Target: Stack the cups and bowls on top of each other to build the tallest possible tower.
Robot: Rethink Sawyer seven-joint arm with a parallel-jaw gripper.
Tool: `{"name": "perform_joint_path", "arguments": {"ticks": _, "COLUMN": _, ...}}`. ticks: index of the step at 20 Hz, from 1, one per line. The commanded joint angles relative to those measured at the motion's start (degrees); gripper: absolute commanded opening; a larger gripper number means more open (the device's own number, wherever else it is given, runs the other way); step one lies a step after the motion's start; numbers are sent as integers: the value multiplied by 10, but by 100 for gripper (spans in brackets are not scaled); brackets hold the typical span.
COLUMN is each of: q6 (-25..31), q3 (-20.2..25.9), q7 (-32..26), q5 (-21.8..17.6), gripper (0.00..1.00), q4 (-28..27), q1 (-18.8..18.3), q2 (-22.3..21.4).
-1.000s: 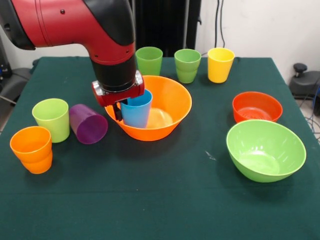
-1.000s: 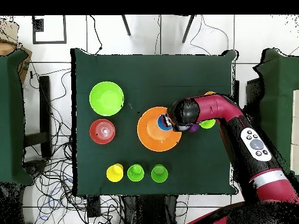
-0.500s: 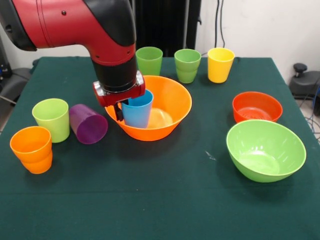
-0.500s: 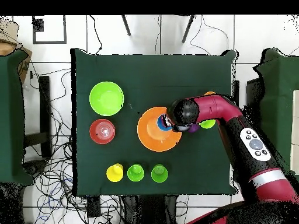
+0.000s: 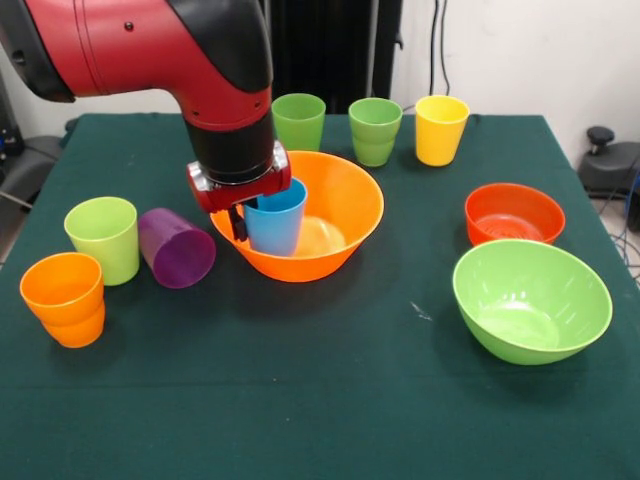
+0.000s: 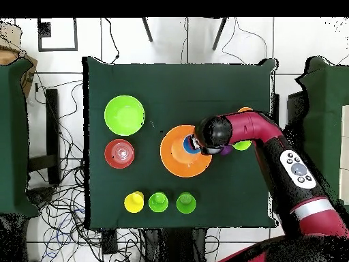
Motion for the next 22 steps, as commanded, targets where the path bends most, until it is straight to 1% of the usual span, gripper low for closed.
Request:
{"name": "perform_joint_path", "arguments": {"ticks": 1, "q6": -1, "q3": -31, "q7": -131, "q5": -34, "gripper": 0, "q4": 53, "q1": -3, "q2": -11}}
{"name": "perform_joint_path", "arguments": {"ticks": 5, "q6": -2, "q3": -25, "q7": -130, "q5": -28, "gripper": 0, "q4": 79, "q1": -13, "q2": -31}}
{"name": "perform_joint_path", "arguments": {"ticks": 11, "q6": -8, "q3": -20, "q7": -130, "q5": -32, "gripper": 0, "q4": 102, "q1": -25, "q2": -49}}
{"name": "perform_joint_path", "arguments": {"ticks": 16, "q6": -19, "q3": -25, "q7": -129, "q5": -51, "gripper": 0, "q4": 90, "q1": -23, "q2": -35}}
{"name": "perform_joint_path", "arguments": {"ticks": 22, "q6": -20, "q3": -45, "q7": -127, "q5": -93, "gripper": 0, "q4": 57, "q1": 0, "q2": -20}}
